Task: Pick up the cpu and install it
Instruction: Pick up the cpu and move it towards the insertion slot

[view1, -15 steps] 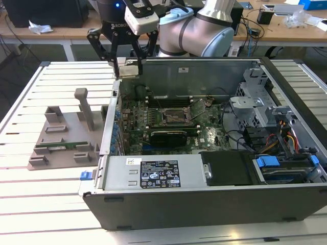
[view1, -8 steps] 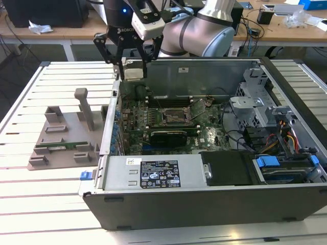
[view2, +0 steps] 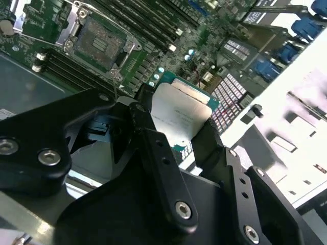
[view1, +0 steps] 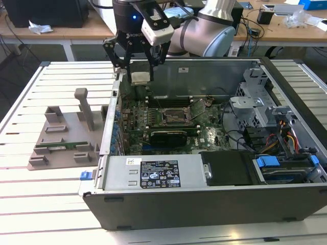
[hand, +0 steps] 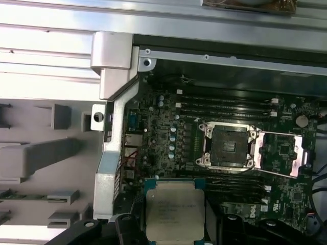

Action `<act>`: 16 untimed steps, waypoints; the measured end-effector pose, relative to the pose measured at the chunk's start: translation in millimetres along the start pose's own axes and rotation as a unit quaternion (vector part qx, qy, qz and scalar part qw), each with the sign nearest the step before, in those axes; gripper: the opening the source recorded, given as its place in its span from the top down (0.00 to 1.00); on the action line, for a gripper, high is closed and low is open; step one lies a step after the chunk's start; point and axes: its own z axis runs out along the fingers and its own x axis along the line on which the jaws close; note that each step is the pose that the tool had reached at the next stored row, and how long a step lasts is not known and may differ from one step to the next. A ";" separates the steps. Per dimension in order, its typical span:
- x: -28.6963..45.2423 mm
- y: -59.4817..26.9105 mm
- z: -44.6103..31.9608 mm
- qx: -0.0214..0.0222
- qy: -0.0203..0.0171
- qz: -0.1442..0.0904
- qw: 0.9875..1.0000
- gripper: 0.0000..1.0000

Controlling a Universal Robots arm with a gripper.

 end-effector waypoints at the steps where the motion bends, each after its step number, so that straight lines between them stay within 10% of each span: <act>1: -2.6 0.1 1.1 0.000 0.000 0.000 1.000 0.45; 16: -17.9 -0.1 16.5 0.000 0.000 0.000 1.000 0.45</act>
